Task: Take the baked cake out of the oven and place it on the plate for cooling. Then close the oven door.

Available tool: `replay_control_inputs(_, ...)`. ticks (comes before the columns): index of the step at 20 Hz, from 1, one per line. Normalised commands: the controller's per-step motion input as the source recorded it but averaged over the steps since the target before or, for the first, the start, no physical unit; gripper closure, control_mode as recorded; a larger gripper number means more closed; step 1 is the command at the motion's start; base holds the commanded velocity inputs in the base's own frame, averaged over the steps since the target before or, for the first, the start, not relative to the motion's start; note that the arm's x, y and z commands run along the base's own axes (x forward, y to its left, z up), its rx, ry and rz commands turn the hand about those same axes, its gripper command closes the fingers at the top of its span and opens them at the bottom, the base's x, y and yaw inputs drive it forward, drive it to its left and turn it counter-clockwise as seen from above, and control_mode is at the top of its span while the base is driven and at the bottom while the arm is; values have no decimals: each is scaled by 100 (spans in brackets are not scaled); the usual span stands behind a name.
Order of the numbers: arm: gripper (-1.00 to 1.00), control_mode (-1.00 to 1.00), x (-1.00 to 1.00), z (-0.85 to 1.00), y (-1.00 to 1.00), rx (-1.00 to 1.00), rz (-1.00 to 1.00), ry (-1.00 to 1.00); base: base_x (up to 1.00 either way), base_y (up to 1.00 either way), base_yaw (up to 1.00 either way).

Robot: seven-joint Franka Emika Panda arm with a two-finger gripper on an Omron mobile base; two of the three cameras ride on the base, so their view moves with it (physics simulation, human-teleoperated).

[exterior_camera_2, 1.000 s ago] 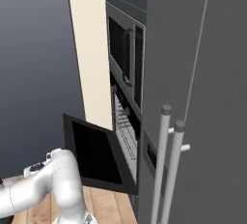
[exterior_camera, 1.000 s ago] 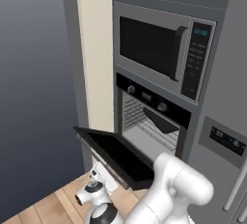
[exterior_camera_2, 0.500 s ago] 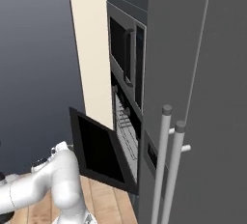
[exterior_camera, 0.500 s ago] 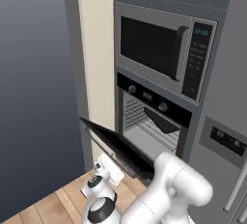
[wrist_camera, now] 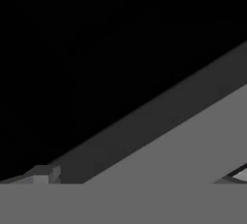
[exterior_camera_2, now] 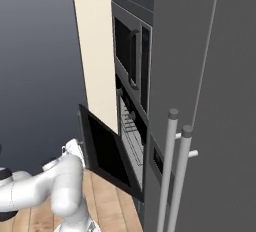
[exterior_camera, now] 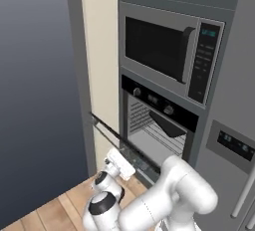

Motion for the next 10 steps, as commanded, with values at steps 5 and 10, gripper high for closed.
replay_control_inputs(5,-100,-100,98,25,-41,-24,-28,-10,0,0,0)
replay_control_inputs(10,-100,-100,82,9,-46,-12,-22,-5,0,0,0)
